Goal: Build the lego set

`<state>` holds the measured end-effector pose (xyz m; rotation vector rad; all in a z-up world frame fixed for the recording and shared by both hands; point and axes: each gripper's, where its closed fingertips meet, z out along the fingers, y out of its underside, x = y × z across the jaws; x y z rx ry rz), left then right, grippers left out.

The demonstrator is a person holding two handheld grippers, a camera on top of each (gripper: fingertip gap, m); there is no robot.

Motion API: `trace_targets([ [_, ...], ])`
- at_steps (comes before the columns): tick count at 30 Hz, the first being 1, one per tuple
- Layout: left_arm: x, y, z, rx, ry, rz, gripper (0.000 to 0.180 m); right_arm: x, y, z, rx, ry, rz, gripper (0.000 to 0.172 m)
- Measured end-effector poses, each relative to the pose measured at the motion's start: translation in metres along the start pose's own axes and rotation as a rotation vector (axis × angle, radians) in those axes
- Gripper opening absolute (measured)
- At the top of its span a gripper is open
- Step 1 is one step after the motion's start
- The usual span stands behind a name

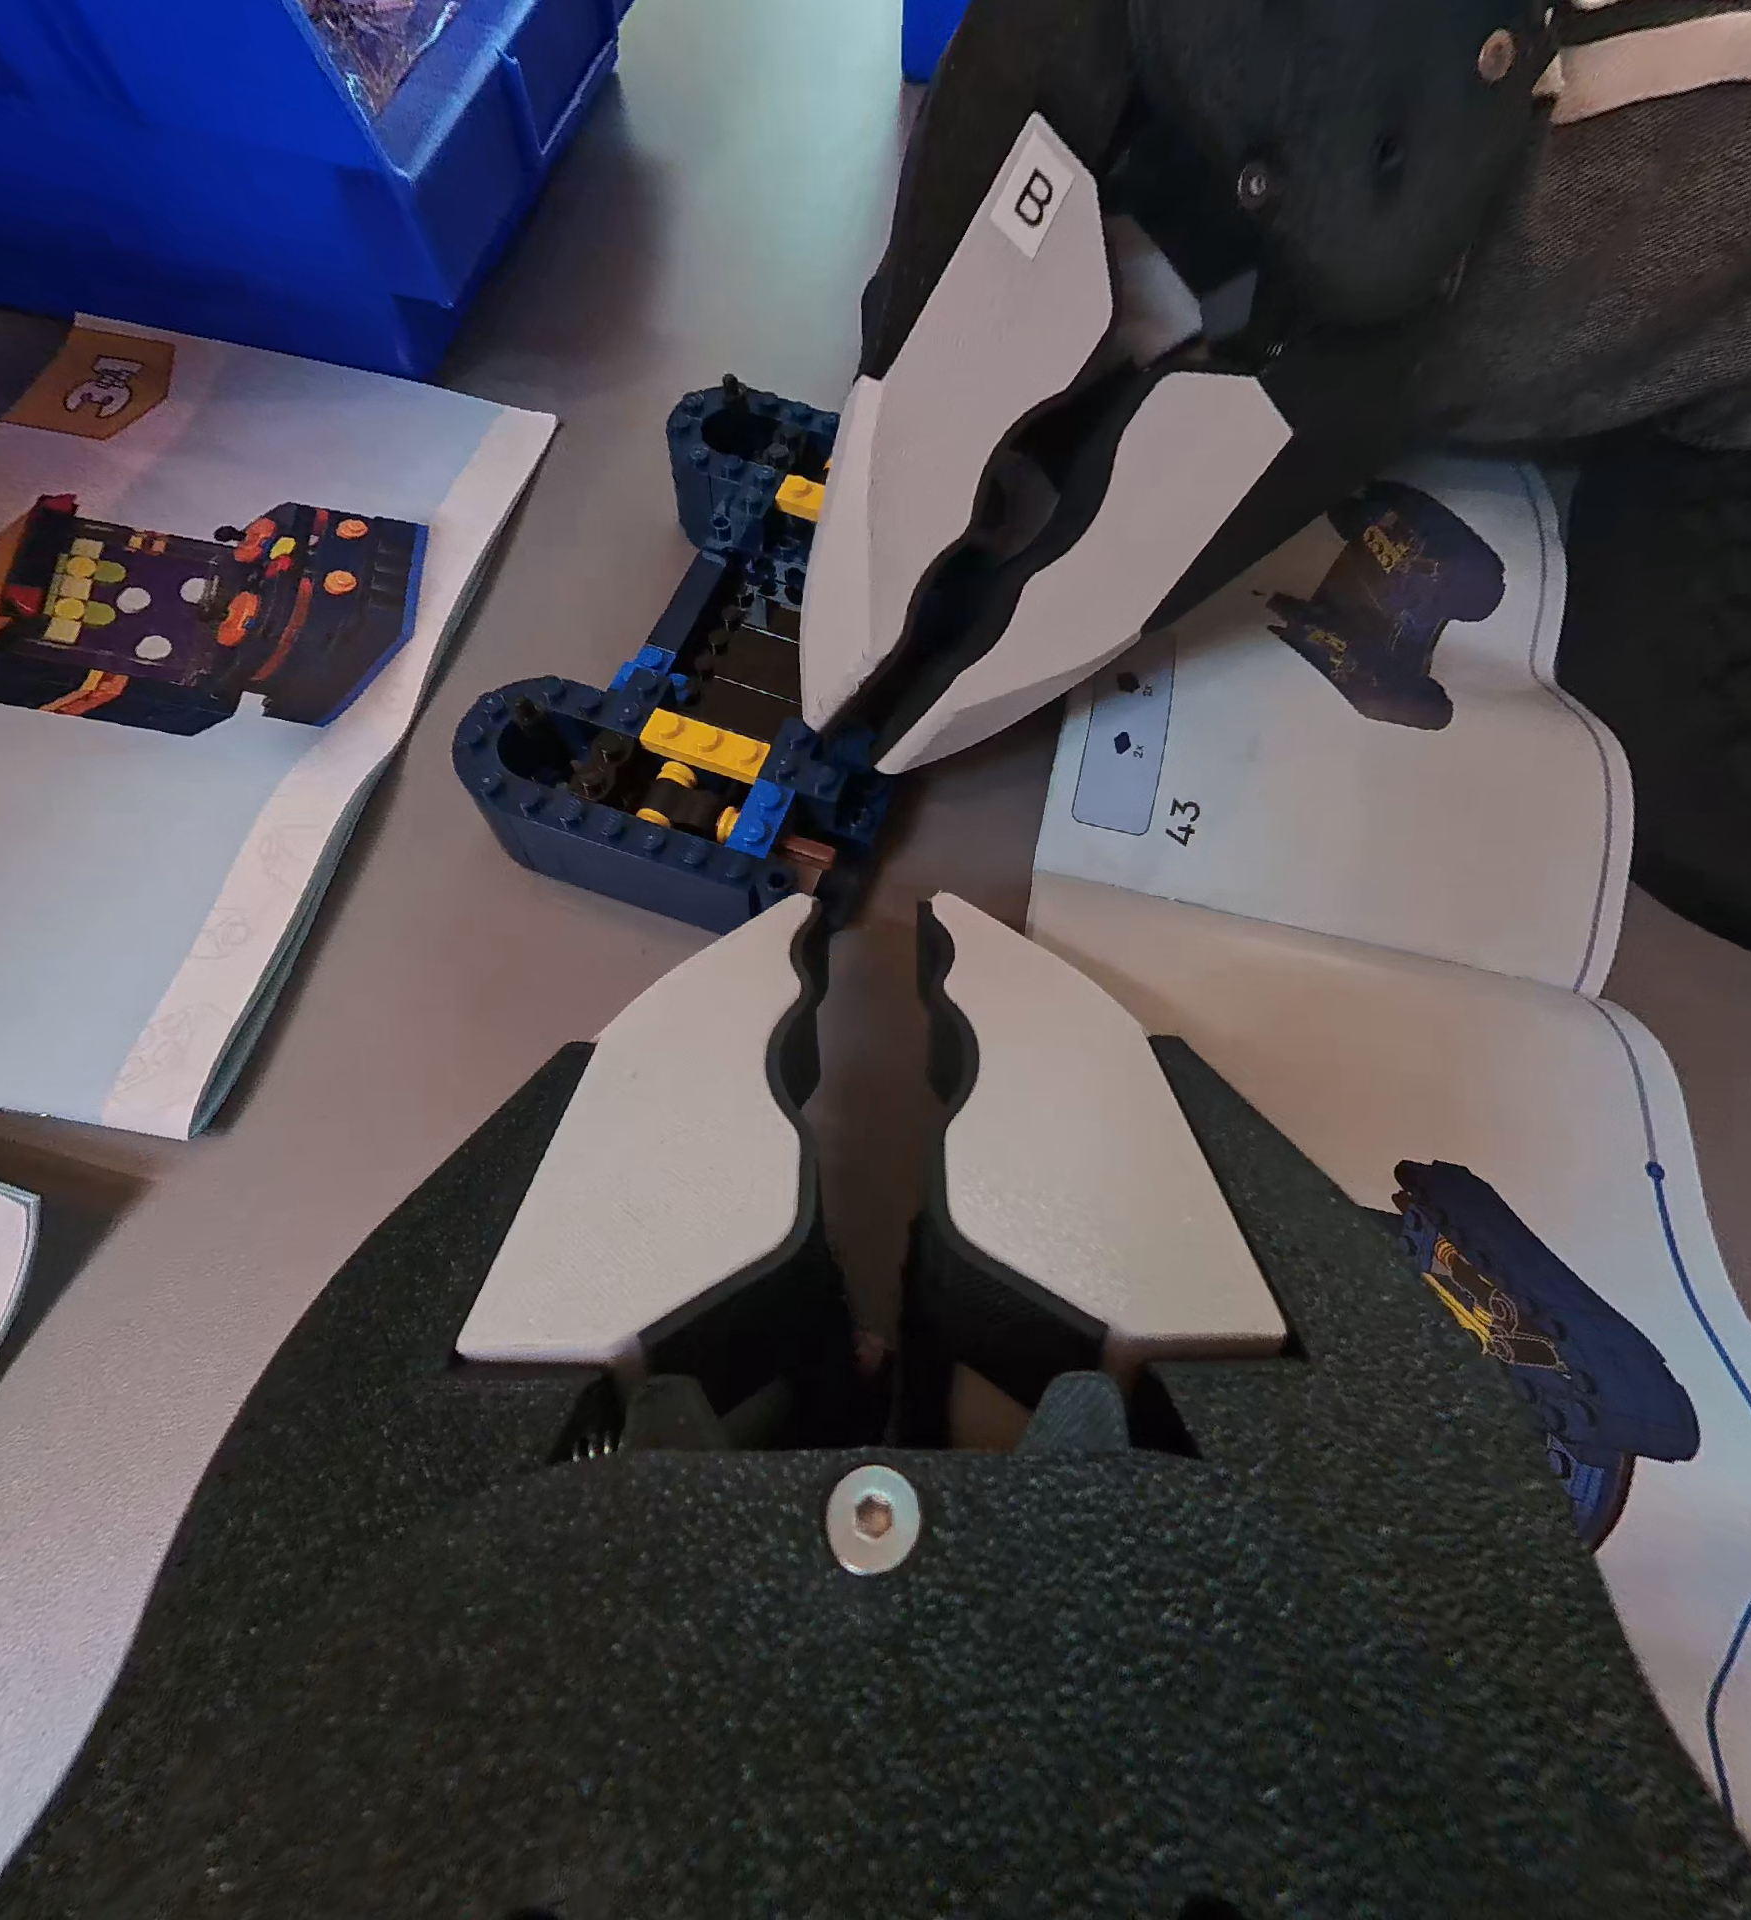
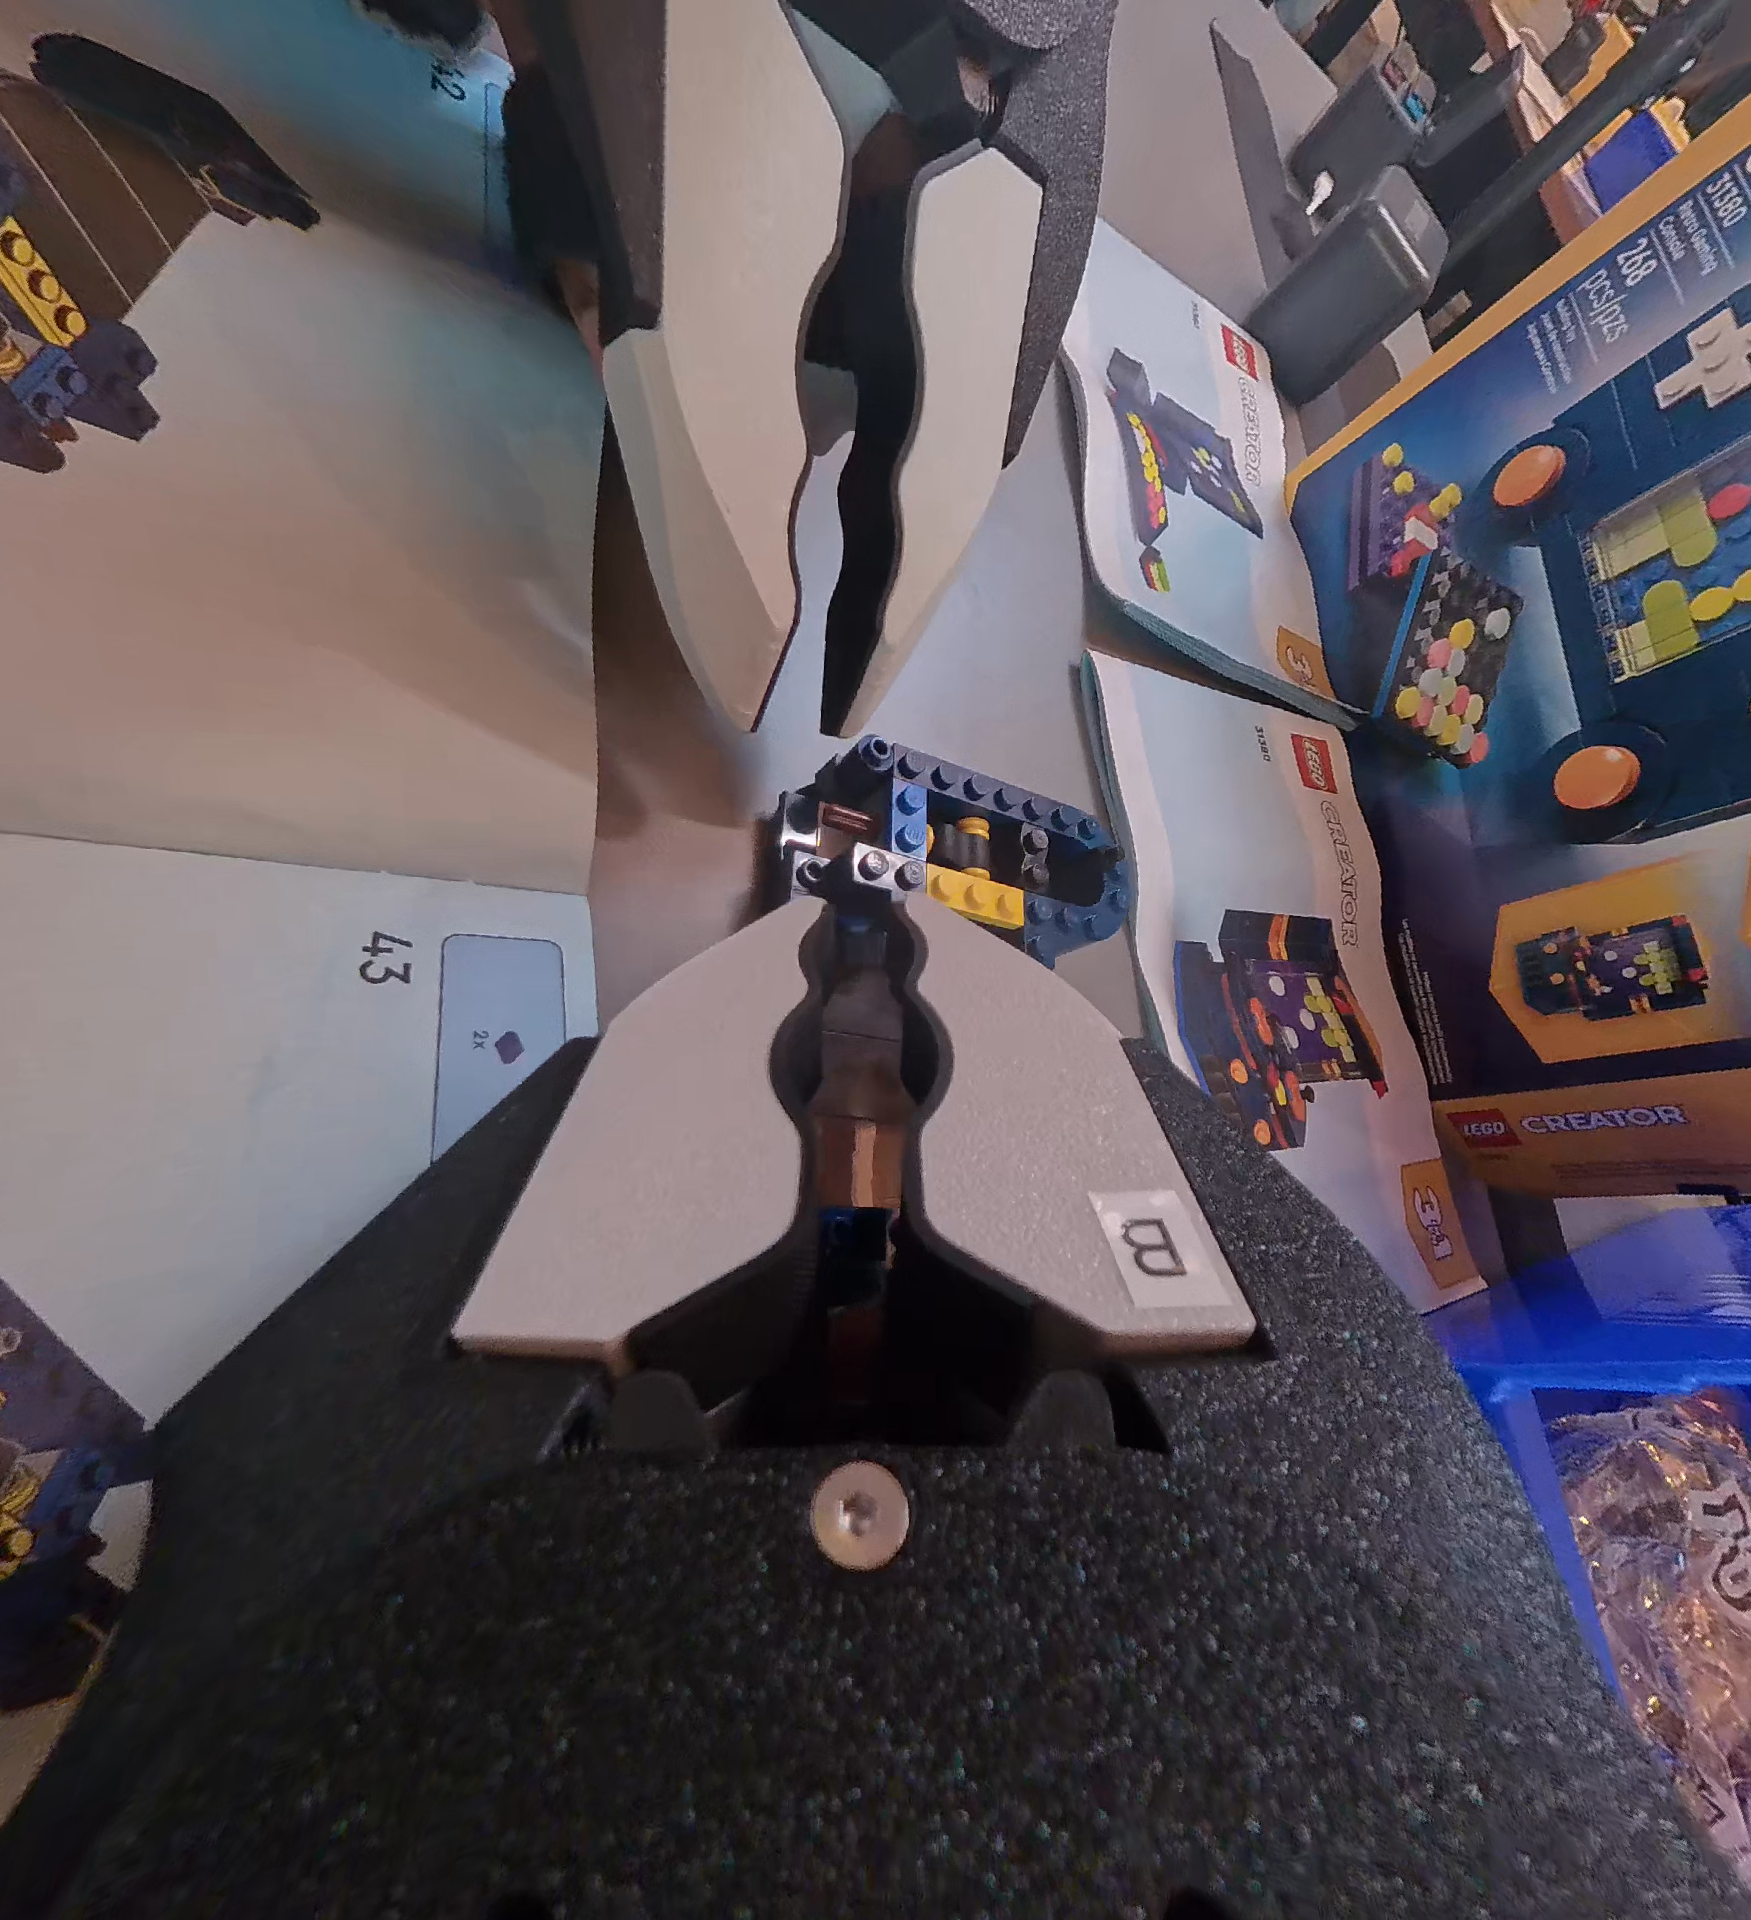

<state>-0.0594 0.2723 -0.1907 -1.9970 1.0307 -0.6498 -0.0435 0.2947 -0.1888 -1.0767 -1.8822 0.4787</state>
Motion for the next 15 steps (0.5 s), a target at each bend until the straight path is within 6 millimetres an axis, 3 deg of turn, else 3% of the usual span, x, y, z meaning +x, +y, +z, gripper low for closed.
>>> trace_targets([
  [8,0.000,0.000,0.000,0.003,0.000,0.000,0.015,0.005,0.000,-0.005,-0.005,0.011,0.013,0.011],
  [15,-0.002,-0.002,-0.001,0.016,-0.006,-0.013,0.019,-0.001,0.019,-0.029,-0.211,-0.214,0.276,0.016],
])
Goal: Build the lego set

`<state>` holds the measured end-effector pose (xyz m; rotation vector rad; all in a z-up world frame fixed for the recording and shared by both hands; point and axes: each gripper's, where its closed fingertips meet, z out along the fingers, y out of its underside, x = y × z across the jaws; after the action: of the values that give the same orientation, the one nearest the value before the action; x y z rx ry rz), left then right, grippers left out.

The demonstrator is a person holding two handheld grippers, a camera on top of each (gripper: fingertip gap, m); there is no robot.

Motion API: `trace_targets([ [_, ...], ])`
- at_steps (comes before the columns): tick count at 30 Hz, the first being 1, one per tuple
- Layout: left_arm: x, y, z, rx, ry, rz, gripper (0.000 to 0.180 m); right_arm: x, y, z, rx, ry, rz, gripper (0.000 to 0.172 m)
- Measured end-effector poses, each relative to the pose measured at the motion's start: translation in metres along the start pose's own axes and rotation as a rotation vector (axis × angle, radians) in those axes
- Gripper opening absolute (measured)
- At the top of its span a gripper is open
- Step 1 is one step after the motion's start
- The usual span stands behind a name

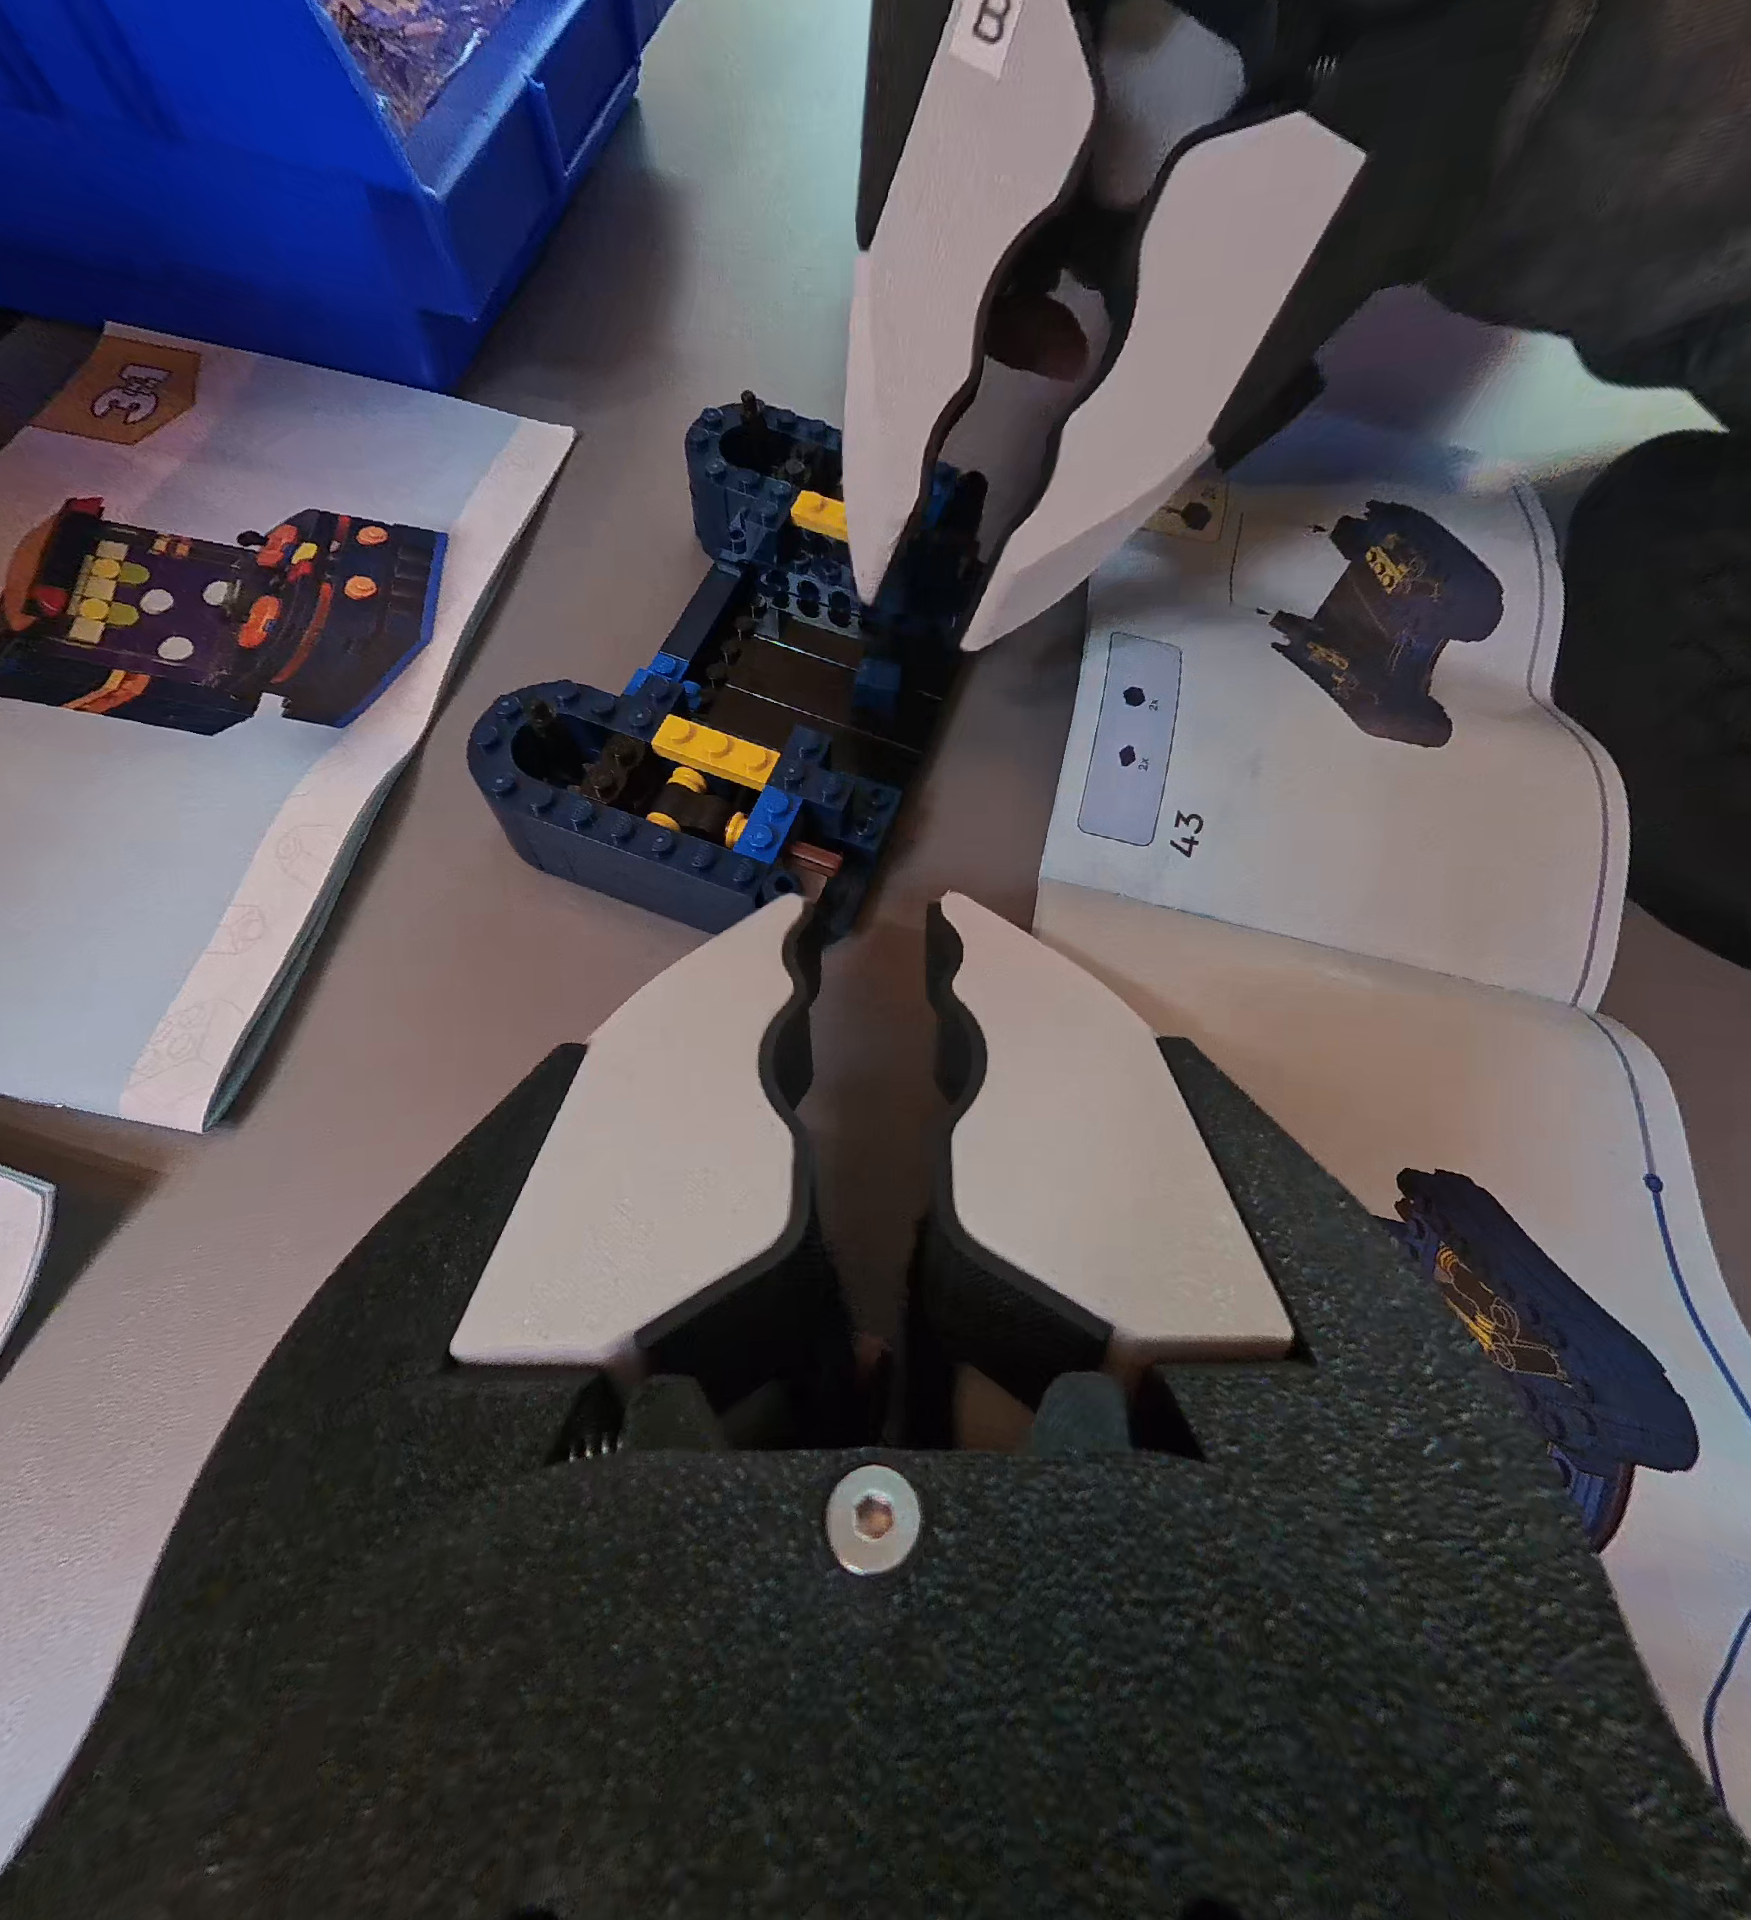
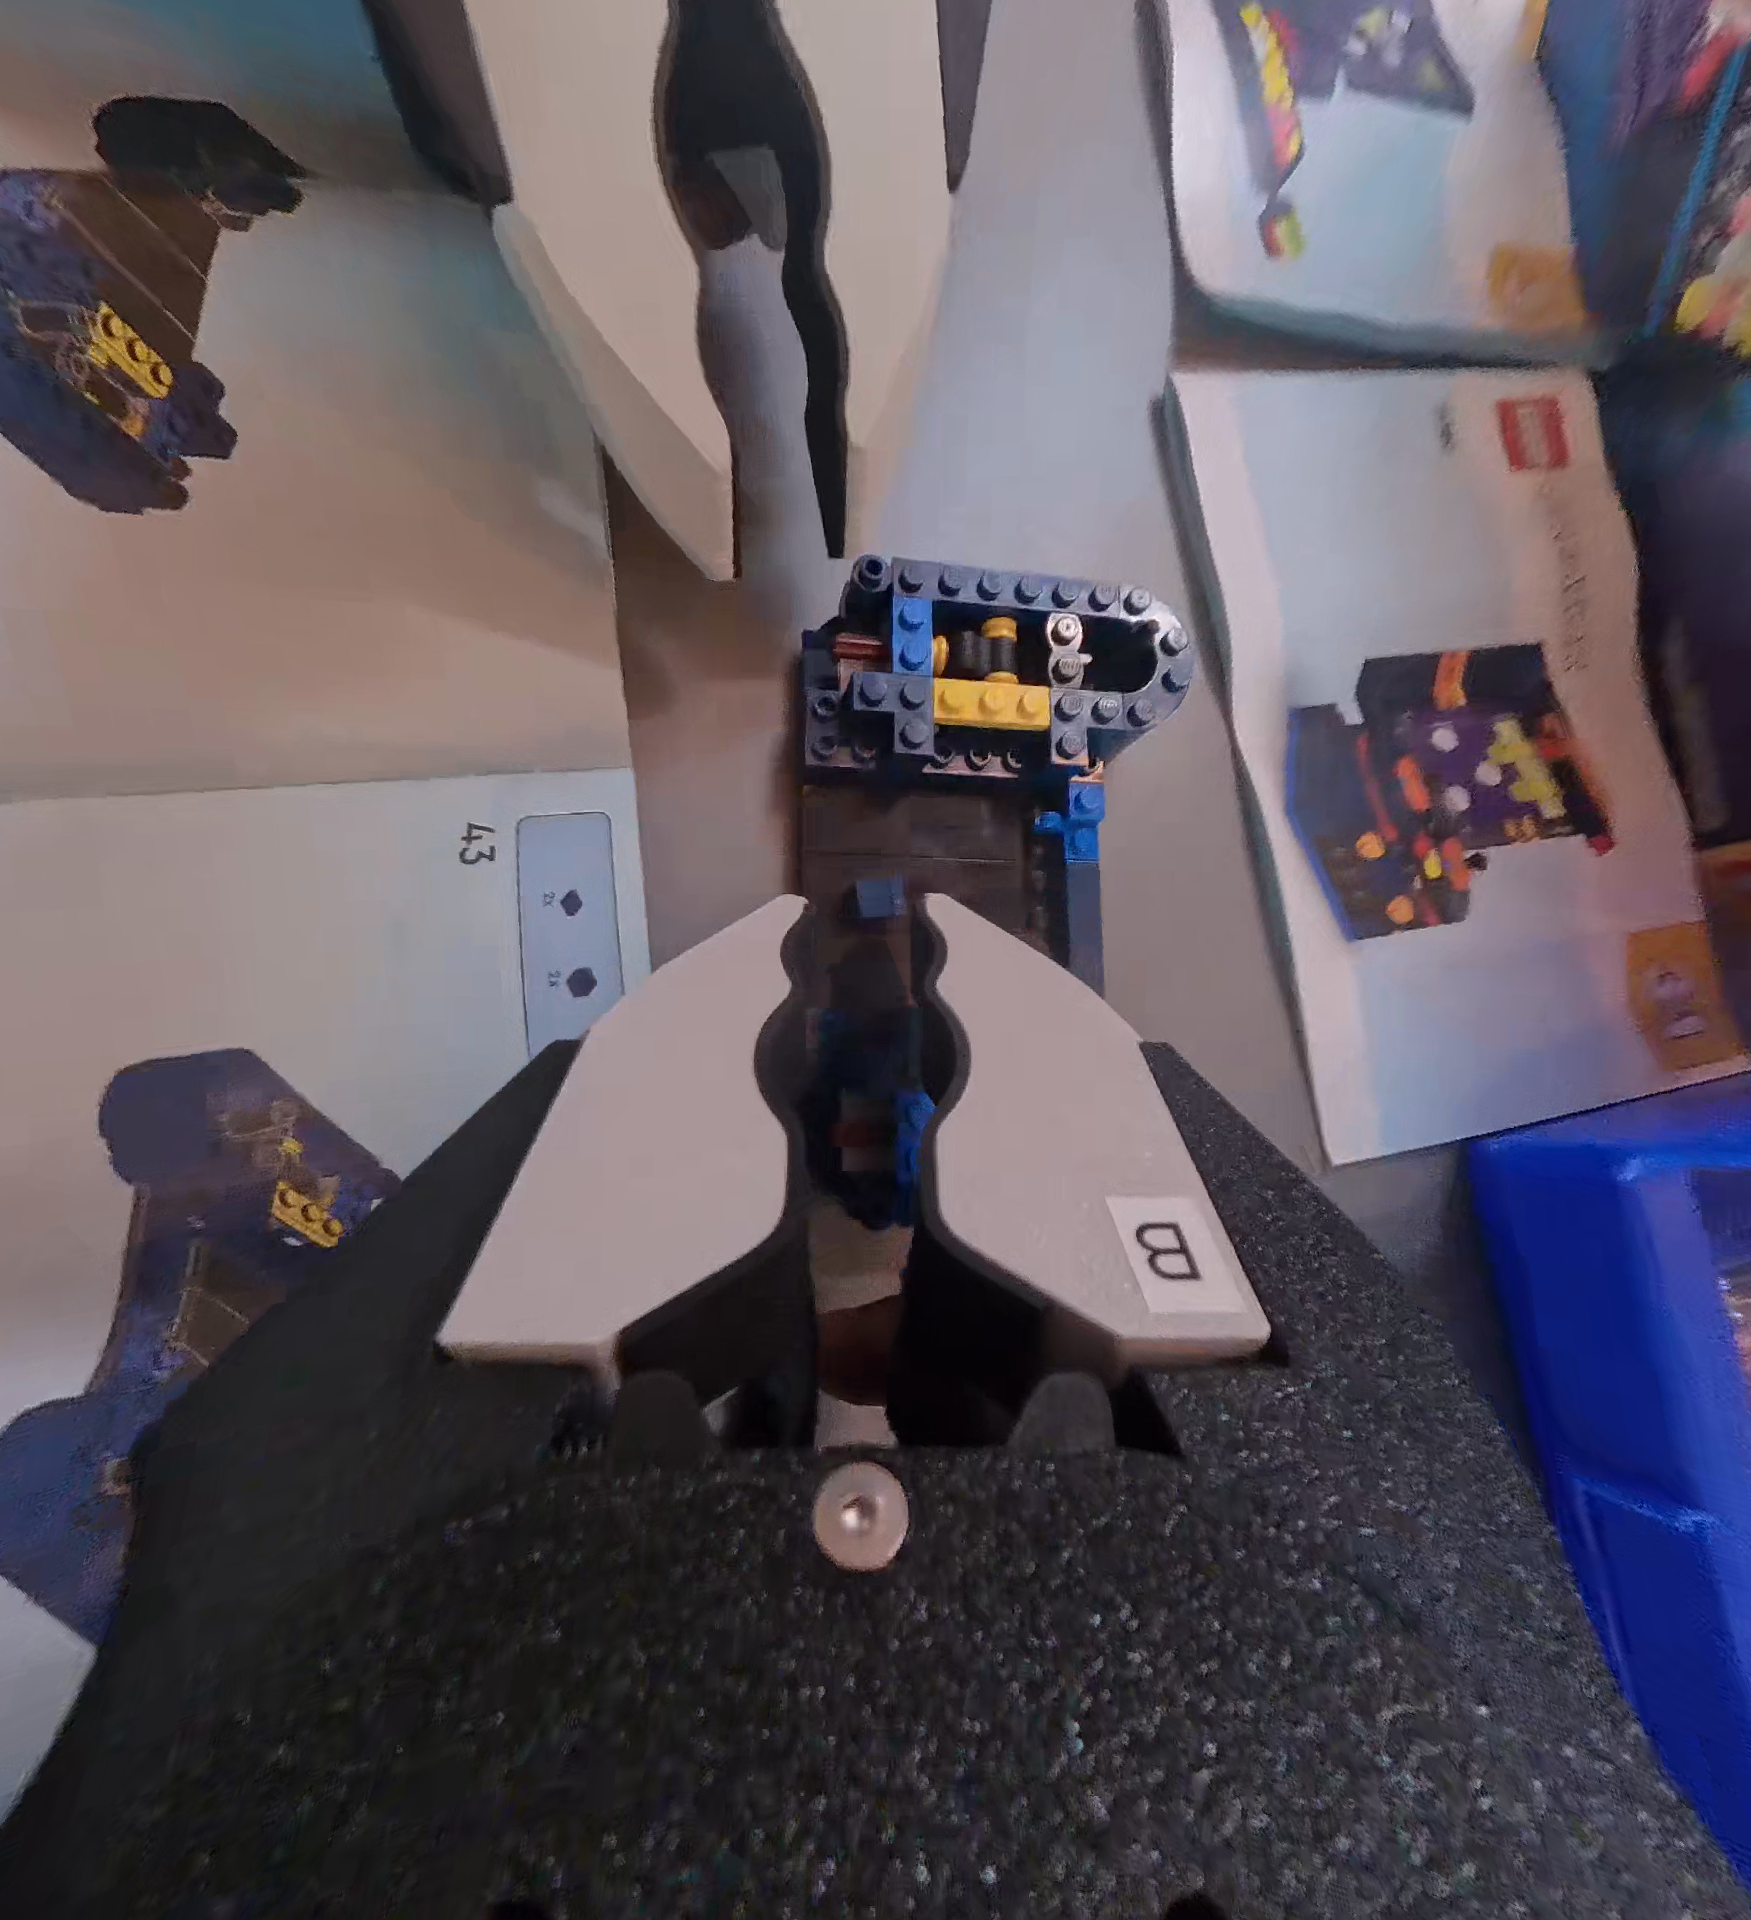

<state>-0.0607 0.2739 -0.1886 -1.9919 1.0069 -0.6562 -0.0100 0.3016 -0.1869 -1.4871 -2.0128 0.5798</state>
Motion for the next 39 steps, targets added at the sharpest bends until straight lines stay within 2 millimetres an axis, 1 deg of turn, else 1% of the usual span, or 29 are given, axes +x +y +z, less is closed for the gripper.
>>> trace_targets([
  [2,-0.002,-0.002,-0.001,0.013,-0.013,-0.006,0.025,-0.001,0.001,0.005,-0.033,-0.014,0.016,0.018],
  [3,-0.004,-0.003,-0.002,0.025,-0.022,-0.014,0.033,0.000,0.001,0.008,-0.044,-0.005,0.021,0.019],
  [7,-0.018,-0.011,-0.006,0.078,-0.061,-0.059,0.078,0.003,0.009,0.015,-0.079,-0.013,0.073,0.022],
  [8,-0.020,-0.011,-0.004,0.077,-0.059,-0.080,0.086,0.003,0.010,0.015,-0.082,-0.021,0.074,0.021],
  [9,-0.021,-0.010,-0.002,0.059,-0.044,-0.101,0.086,0.003,0.009,0.015,-0.076,-0.026,0.073,0.018],
  [12,-0.012,-0.002,0.007,-0.016,0.032,-0.118,0.079,0.004,0.009,0.015,-0.075,-0.039,0.062,0.010],
  [16,0.006,-0.001,0.013,-0.047,0.095,-0.110,0.073,0.000,0.008,0.014,-0.051,-0.065,0.040,0.009],
  [18,0.010,-0.001,0.012,-0.064,0.086,-0.096,0.069,0.002,0.005,0.007,-0.004,-0.033,0.017,0.009],
  [19,0.007,-0.003,0.009,-0.068,0.050,-0.099,0.068,0.002,-0.001,0.001,0.054,-0.009,-0.008,0.009],
  [20,0.002,-0.009,0.003,-0.049,0.008,-0.114,0.062,0.003,-0.011,-0.008,0.130,0.038,-0.051,0.009],
  [21,-0.002,-0.021,-0.006,0.005,-0.020,-0.138,0.052,0.006,-0.026,-0.020,0.230,0.116,-0.115,0.009],
  [22,-0.004,-0.036,-0.015,0.083,-0.032,-0.167,0.045,0.009,-0.045,-0.036,0.352,0.223,-0.187,0.009],
  [23,0.000,-0.052,-0.025,0.174,-0.005,-0.200,0.040,0.011,-0.066,-0.057,0.488,0.352,-0.252,0.009],
  [24,0.007,-0.069,-0.033,0.271,0.054,-0.245,0.038,0.008,-0.084,-0.076,0.604,0.459,-0.311,0.009],
  [25,0.016,-0.085,-0.040,0.365,0.127,-0.298,0.035,0.005,-0.096,-0.089,0.653,0.547,-0.355,0.009],
  [26,0.028,-0.100,-0.047,0.457,0.215,-0.347,0.030,0.004,-0.102,-0.094,0.633,0.615,-0.387,0.009],
  [28,0.046,-0.122,-0.058,0.607,0.366,-0.432,0.024,0.000,-0.110,-0.095,0.573,0.719,-0.470,0.009],
  [30,0.053,-0.130,-0.063,0.680,0.428,-0.468,0.019,-0.005,-0.116,-0.094,0.548,0.764,-0.506,0.009],
  [32,0.053,-0.128,-0.063,0.680,0.404,-0.437,0.012,-0.009,-0.119,-0.094,0.548,0.773,-0.500,0.009],
  [36,0.053,-0.122,-0.060,0.628,0.332,-0.360,0.016,-0.016,-0.123,-0.092,0.542,0.781,-0.517,0.009],
  [38,0.055,-0.124,-0.062,0.646,0.347,-0.354,0.015,-0.019,-0.125,-0.093,0.547,0.787,-0.520,0.009],
  [39,0.057,-0.125,-0.063,0.657,0.366,-0.359,0.011,-0.020,-0.125,-0.094,0.553,0.785,-0.516,0.009],
])
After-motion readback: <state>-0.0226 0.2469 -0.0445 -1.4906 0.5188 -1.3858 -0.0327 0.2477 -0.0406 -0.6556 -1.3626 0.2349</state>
